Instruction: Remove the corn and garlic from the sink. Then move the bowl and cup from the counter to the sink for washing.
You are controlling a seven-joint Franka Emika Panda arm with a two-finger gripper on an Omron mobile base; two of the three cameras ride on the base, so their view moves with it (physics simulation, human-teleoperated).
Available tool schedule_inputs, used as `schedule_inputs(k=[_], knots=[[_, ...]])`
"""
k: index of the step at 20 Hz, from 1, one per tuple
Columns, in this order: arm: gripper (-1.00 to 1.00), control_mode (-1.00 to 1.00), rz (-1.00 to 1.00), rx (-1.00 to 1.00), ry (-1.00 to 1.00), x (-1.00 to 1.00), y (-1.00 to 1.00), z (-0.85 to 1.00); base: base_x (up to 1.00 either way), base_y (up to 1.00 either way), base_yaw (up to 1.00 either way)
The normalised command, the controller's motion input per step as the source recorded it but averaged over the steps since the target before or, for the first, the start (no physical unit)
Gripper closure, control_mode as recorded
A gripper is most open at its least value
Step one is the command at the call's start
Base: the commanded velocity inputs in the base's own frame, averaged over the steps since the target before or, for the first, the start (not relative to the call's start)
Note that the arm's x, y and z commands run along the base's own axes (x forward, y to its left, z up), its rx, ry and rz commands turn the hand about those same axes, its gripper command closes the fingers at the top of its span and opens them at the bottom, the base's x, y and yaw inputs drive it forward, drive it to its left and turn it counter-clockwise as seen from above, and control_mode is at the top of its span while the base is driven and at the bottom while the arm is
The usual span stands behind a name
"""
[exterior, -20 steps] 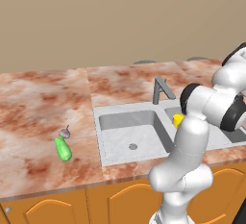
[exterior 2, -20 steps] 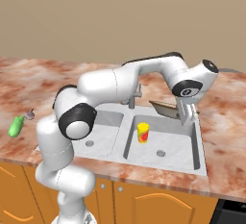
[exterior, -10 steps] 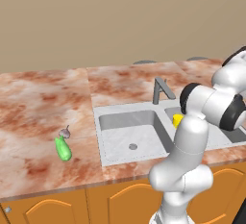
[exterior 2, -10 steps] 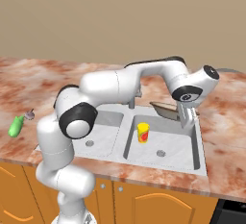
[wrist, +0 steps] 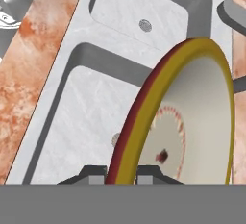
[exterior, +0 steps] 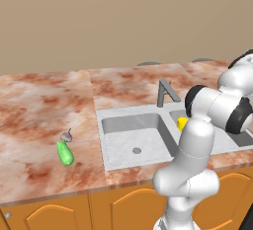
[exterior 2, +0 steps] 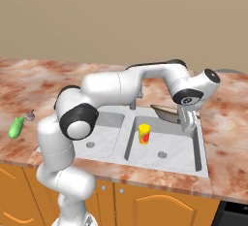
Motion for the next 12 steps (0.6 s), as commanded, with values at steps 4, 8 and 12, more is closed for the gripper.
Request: schedule_inputs(k=[4,8,12], knots=[[1.0,-1.0,0.0,0.0,0.0,0.0,0.06,-0.1,0.0,0.0,0.0],[1.0,-1.0,0.0,0.0,0.0,0.0,0.03,-0.13,0.0,0.0,0.0],[1.0,-1.0,0.0,0.0,-0.01,0.0,0.05,-0.18,0.0,0.0,0.0]])
